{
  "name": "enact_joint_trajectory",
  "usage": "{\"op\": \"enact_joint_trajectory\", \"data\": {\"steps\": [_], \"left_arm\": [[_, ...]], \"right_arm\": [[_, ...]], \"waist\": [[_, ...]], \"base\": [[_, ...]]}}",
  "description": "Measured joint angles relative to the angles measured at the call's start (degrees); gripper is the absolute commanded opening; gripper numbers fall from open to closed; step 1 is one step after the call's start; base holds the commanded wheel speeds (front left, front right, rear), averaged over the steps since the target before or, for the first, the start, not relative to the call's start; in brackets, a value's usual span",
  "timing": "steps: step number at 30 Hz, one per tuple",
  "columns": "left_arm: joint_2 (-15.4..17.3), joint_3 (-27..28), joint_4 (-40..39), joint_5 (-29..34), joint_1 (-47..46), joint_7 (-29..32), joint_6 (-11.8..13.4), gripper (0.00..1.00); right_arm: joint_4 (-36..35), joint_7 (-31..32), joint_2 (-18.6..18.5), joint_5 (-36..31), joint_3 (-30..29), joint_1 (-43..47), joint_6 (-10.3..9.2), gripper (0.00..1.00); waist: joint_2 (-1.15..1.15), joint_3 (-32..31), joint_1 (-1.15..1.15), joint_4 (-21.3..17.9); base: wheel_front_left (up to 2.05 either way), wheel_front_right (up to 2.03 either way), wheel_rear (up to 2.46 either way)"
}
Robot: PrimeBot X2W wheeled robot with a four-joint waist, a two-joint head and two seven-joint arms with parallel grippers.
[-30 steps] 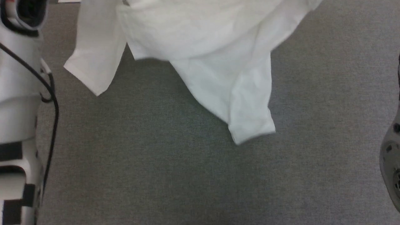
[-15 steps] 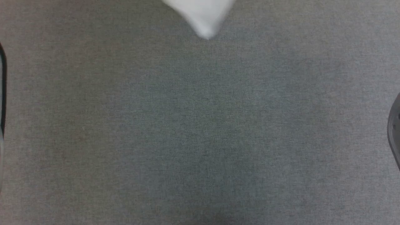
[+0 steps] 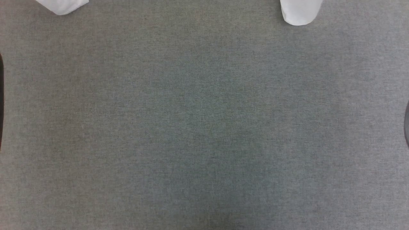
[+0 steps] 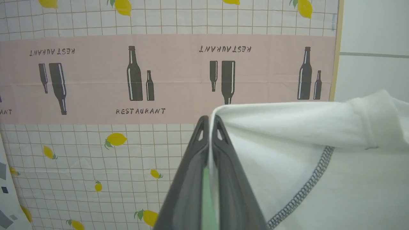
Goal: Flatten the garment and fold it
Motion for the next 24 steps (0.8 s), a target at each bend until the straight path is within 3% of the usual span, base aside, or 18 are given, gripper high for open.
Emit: {"op": "enact_joint_trajectory", "data": {"steps": [8,16,20,24], "left_arm": [[0.8,-1.3,0.9,-2.2,4.4,3.1,-4.0,0.0],[2.5,-3.1,-8.4,-8.2,21.2,4.4,-6.4,0.0],[3.2,-2.7,-16.4,-11.7,35.2,6.7,-5.9,0.0],[3.3,-2.2,-24.9,-14.6,52.9,10.3,-1.2,0.0]], "right_arm": [[0.6,-0.2,-2.1,7.5,6.6,2.4,-0.01,0.0],[-12.8,1.3,-9.6,21.2,12.9,23.4,-0.02,0.0],[-21.7,3.9,-11.9,26.6,12.9,40.1,-0.02,0.0],[-28.5,7.3,-12.3,29.3,11.4,57.7,-0.02,0.0]], "waist": [[0.0,-1.5,0.0,0.7],[0.0,-6.5,-0.01,1.4],[0.0,-10.1,-0.01,1.6],[0.0,-14.0,-0.01,1.6]], "base": [[0.0,0.0,0.0],[0.0,0.0,0.0],[0.0,0.0,0.0],[0.0,0.0,0.0]]}}
